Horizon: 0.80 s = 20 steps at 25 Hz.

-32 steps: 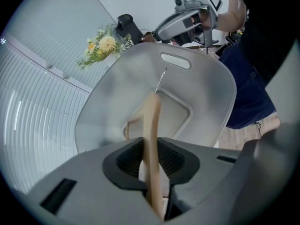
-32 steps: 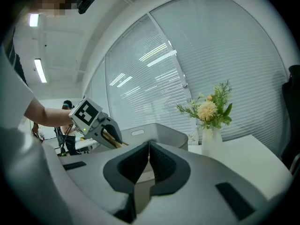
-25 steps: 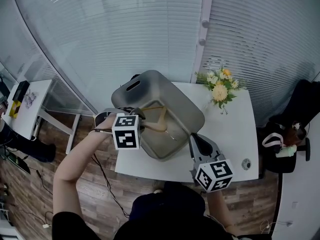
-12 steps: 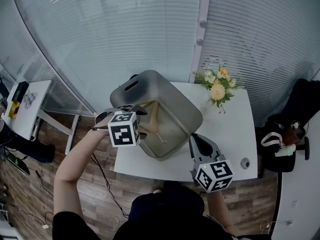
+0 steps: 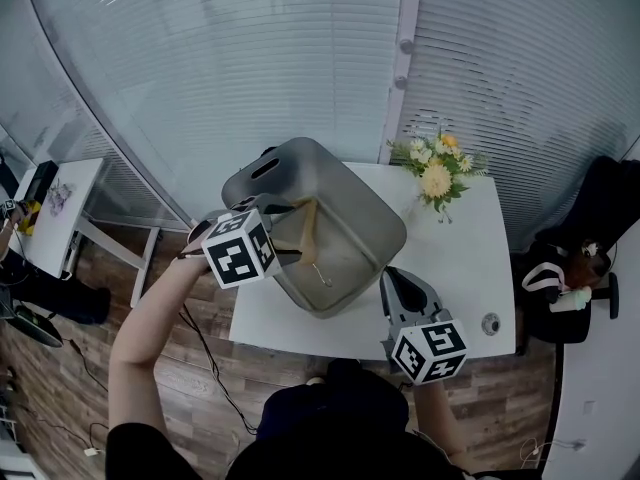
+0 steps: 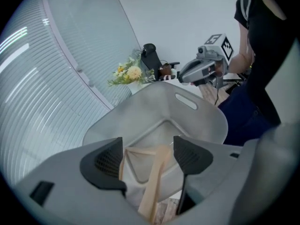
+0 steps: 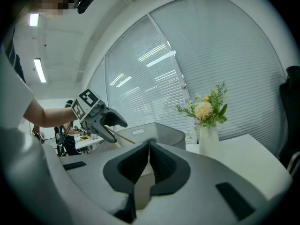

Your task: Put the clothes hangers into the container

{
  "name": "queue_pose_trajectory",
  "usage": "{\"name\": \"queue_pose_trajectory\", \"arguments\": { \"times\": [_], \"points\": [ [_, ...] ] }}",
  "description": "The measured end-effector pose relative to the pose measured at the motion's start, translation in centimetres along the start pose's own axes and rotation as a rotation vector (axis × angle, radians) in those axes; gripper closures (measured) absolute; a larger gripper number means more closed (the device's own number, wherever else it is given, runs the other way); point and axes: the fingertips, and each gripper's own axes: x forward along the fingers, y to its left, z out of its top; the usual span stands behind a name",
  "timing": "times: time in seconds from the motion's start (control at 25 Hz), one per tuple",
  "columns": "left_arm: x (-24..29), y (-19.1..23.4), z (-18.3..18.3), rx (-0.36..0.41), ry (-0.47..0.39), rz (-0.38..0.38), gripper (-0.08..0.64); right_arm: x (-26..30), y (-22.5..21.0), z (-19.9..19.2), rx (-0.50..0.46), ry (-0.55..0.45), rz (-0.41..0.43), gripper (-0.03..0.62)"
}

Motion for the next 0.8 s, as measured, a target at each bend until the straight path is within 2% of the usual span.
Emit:
{"name": "queue_pose_trajectory", "arguments": {
  "times": [0.4,0.8],
  "points": [
    [-3.2,1.6,0.3,-0.111,-0.144,0.127,0.227,0.4,1.9,0.2,-0.015,-0.009,0.027,0.561],
    [-9.1,5.1,1.6,-0.319,-0.433,0.327,0.225,0.5,4.4,0.4,-0.035,-0.006,0.054,0.561]
  ]
}}
